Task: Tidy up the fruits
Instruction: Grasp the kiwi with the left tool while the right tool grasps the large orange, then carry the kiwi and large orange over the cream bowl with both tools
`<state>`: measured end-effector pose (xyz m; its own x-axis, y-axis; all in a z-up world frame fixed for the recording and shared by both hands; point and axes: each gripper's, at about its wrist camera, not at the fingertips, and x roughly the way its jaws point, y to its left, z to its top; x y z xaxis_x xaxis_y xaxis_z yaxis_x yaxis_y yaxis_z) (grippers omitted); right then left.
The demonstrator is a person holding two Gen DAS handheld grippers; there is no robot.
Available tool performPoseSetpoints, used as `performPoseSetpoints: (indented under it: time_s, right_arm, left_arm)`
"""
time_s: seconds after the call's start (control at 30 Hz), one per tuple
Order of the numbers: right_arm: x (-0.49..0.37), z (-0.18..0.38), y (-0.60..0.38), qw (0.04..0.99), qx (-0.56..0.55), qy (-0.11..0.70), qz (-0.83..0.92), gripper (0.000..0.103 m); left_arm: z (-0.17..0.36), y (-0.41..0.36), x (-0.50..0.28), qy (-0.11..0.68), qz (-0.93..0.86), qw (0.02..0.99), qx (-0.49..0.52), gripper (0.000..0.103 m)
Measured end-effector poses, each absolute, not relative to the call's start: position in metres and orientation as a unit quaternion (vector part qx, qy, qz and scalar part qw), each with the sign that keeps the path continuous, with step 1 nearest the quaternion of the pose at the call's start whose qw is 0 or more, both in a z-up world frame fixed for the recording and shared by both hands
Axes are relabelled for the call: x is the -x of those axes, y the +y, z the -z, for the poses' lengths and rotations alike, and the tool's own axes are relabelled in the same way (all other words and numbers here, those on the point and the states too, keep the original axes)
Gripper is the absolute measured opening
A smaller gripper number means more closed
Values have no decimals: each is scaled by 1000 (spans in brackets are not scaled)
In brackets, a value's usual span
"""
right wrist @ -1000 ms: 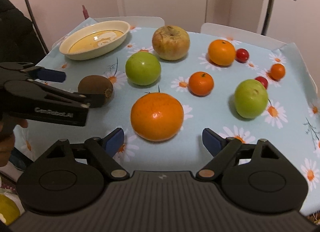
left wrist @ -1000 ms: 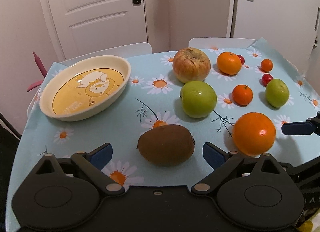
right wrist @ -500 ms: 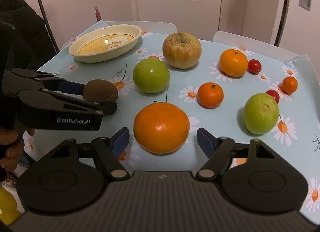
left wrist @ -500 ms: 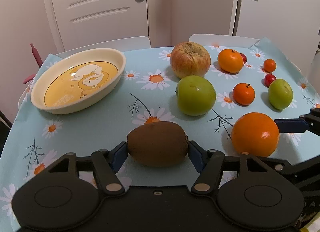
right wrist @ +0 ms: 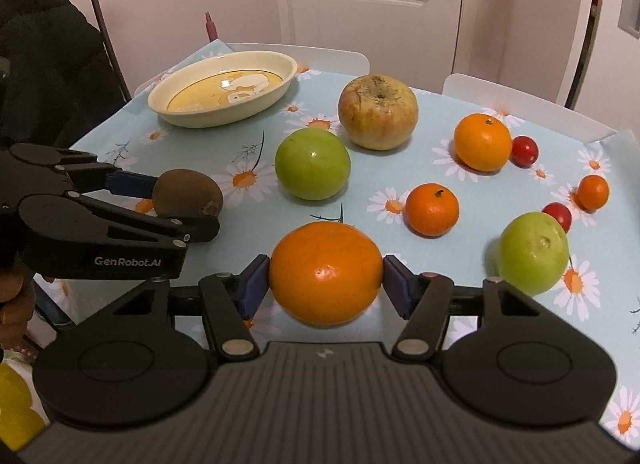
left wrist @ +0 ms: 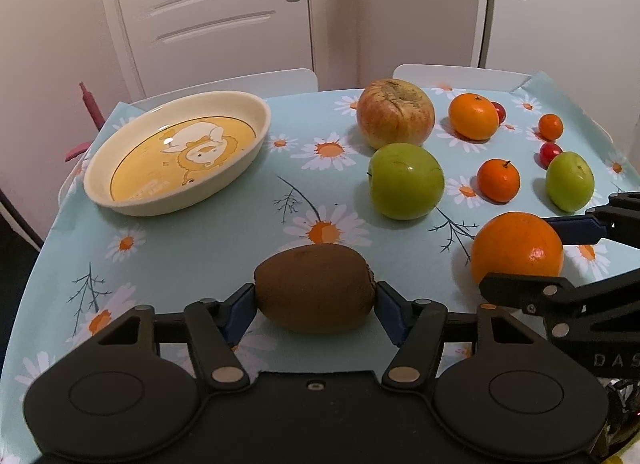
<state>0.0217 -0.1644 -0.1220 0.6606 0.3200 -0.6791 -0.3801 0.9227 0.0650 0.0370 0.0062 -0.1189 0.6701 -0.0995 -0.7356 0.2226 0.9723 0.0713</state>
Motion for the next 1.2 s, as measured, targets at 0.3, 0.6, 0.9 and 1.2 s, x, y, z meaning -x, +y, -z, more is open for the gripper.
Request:
performPoseSetpoints:
  time_s: [0.3,0.6,0.9,1.2]
  right_arm:
    - [-29,96,-167,907,45,354,-225,76]
    - [-50,48,-166,904,37,333,-265,75]
    - [-93,26,-148,901,23,328,-282,75]
    - [-154,19,-105,905,29,319,-280,76]
  left_arm:
    - [89,13,-29,387,49,919,-55,67]
    - [40,26,-17,363,-15,931,-19,67]
    - [12,49,-36,334,-52,941,-16,67]
    - [13,83,-91,328,-45,943,-34,67]
